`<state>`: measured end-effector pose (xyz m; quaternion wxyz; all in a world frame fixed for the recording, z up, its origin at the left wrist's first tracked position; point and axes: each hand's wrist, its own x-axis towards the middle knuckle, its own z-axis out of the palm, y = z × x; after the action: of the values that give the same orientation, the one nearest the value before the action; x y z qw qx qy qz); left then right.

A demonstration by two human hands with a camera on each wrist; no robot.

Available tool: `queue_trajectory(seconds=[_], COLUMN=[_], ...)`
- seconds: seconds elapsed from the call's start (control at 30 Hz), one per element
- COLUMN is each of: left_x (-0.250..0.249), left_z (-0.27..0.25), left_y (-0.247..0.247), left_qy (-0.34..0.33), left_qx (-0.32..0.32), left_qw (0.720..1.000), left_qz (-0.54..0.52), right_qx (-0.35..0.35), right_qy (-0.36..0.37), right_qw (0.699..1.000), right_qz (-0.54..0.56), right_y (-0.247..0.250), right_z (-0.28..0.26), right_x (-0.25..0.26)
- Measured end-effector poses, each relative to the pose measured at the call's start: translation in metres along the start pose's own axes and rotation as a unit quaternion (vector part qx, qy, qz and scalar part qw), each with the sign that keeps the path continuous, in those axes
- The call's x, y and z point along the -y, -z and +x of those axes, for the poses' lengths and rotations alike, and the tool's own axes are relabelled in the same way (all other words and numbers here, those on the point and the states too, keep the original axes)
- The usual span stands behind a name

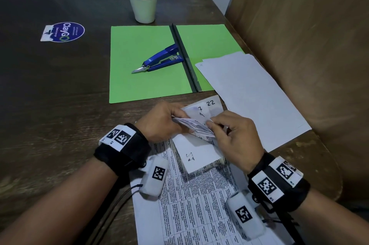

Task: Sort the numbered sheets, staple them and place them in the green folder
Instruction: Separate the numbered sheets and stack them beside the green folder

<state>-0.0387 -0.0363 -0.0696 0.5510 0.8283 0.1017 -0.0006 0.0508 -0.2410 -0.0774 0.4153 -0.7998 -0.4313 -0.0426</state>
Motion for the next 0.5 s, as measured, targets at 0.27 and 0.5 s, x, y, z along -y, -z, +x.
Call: queue_trajectory(seconds=[0.27,0.5], left_x=[0.000,-0.001], left_z=[0.002,0.003], left_y=[0.001,0.001], left_qy=[0.009,0.023], left_qx=[0.007,0.004], left_qw=[1.000,1.000], left_qz=[0.005,0.003], right_qx=[-0.021,-0.037], right_qy=[-0.045,0.004], right_qw=[0.999,0.998], right_qz=[0.000,-0.052], right_y=[0.005,0.007], right_z=[0.001,0.000], right_x=[0.009,0.008])
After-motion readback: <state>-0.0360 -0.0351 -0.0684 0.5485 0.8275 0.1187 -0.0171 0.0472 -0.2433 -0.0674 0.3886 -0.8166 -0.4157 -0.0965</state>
